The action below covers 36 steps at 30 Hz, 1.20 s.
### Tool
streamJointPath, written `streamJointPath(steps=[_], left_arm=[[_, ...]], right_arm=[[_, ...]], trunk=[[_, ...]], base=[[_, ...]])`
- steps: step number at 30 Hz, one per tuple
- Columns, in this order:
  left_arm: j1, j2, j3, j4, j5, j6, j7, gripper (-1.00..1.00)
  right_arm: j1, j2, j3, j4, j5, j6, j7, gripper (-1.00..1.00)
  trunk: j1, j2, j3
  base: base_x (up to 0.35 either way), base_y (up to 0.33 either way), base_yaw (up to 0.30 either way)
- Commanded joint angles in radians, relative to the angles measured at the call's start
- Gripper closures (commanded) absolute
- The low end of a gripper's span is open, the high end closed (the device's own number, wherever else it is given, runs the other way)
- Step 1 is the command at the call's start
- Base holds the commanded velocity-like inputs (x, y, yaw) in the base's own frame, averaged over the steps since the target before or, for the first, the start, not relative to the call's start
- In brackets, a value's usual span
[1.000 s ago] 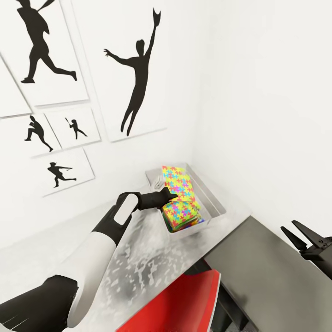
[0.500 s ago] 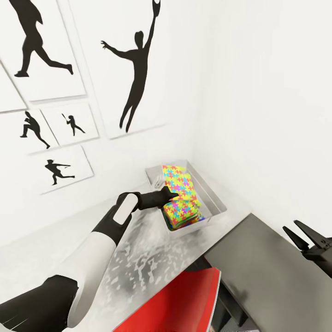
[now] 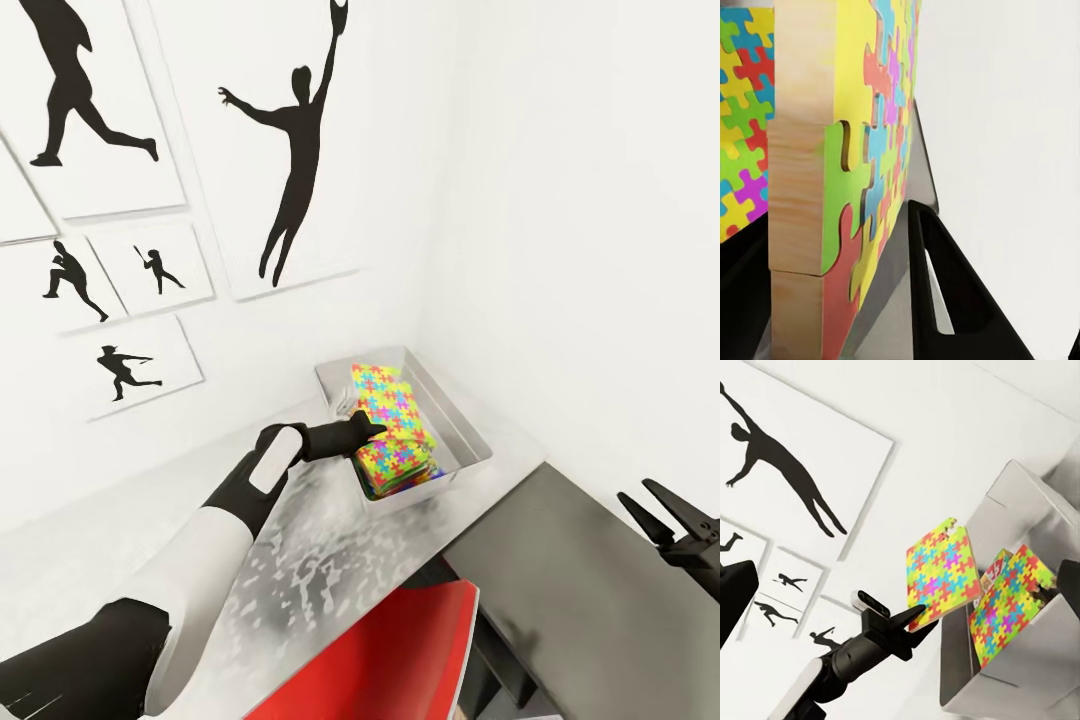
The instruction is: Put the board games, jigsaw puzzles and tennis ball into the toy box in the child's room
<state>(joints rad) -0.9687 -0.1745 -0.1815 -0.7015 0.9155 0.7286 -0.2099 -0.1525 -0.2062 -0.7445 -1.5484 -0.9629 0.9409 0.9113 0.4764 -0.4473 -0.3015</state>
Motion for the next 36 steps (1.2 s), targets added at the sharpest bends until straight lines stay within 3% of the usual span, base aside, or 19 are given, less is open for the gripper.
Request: streamJointPath(steps=[1, 34, 35, 36], left_arm=[[-0.001, 0.000, 0.000, 0.001, -0.002, 0.001, -0.003, 1.00], [-0.001, 0.000, -0.002, 0.004, -0.005, -0.002, -0.003, 1.00], [-0.001, 0.000, -0.003, 0.004, -0.005, -0.002, -0.003, -1.00], [-0.001, 0.000, -0.003, 0.004, -0.005, -0.002, -0.004, -1.00]], right_arm=[[-0.001, -0.001, -0.001, 0.001, 0.001, 0.003, 0.003, -1.00], [-0.001, -0.002, -0.001, 0.002, 0.003, -0.001, 0.003, -1.00], [-0.001, -0.002, -0.001, 0.002, 0.003, -0.001, 0.003, -1.00], [-0.001, -0.002, -0.001, 0.002, 0.003, -0.001, 0.003, -1.00]], trunk=[[0.000, -0.002, -0.002], [0.000, -0.002, -0.002], [0.000, -0.002, -0.002], [0.000, -0.002, -0.002]], base=[[0.000, 0.000, 0.000], [0.000, 0.039, 0.000], [0.000, 0.000, 0.000], [0.000, 0.000, 0.000]])
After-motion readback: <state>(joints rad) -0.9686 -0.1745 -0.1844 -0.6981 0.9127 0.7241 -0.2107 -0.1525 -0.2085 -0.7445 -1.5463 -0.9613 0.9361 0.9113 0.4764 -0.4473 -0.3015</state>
